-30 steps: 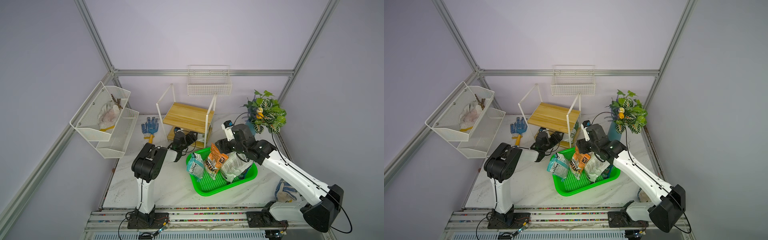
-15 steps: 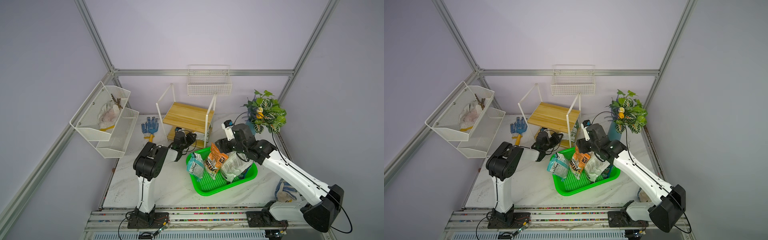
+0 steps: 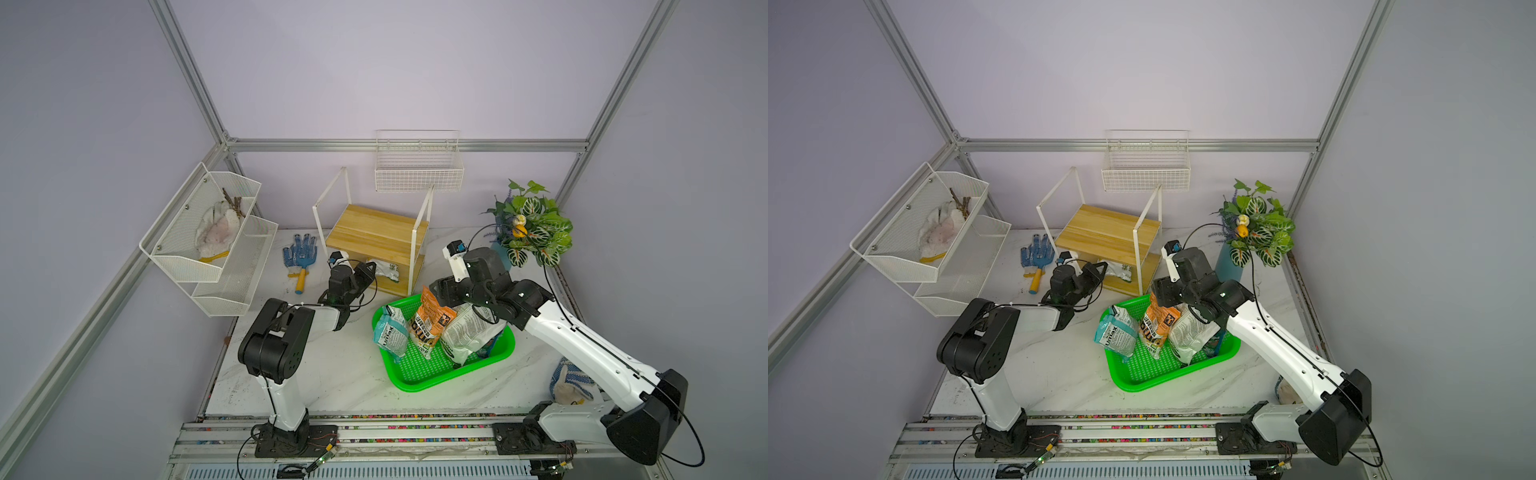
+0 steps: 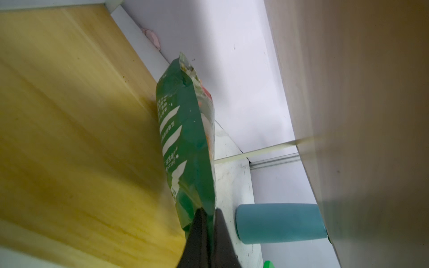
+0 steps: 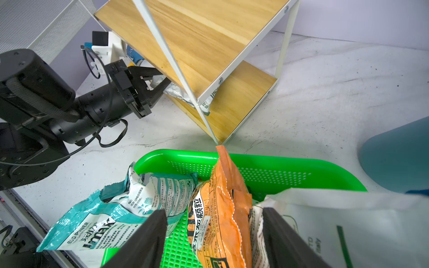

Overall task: Take down the fertilizer bag from the shelf
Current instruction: Pick up the fertilizer bag from the shelf.

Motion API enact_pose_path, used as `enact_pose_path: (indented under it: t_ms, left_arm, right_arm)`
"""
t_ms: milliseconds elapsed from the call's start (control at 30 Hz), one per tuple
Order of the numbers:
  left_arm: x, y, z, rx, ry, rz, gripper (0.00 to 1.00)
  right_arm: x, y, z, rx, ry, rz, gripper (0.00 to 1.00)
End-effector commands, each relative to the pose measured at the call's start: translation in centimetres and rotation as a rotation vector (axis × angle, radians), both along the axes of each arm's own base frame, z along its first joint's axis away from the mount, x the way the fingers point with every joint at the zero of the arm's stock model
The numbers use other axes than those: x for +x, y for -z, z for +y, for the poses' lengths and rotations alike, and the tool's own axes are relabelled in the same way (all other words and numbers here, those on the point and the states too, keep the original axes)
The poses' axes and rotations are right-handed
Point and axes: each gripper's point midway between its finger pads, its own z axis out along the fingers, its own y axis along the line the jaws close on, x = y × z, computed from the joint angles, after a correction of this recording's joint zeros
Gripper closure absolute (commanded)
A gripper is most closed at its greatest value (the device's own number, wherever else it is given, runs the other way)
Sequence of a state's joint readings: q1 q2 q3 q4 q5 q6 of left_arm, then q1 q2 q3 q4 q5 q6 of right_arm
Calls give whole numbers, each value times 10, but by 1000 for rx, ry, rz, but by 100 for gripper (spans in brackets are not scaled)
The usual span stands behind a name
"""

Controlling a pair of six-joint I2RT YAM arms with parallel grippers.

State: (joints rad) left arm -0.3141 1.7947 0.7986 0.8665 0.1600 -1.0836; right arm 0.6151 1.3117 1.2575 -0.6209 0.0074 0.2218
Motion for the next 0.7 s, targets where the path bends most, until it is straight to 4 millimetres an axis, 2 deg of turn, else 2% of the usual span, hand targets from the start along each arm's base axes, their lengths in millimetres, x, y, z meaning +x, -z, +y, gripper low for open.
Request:
enact_pose_path:
  t_ms: [0, 333, 533, 667]
  left_arm:
    - [-18, -45, 10, 17, -13, -148, 100]
    - [-65, -72, 4, 116, 67, -169, 100]
    - [-91, -110, 7, 203, 72, -236, 100]
    - [-109, -136, 11, 247, 64, -269, 100]
  right_arm:
    - [4, -14, 4, 17, -17, -42, 30]
    - [5, -33, 22, 54, -103, -82, 30]
    - [-11, -46, 43, 84, -205, -122, 30]
    - [-26, -57, 65, 114, -280, -159, 30]
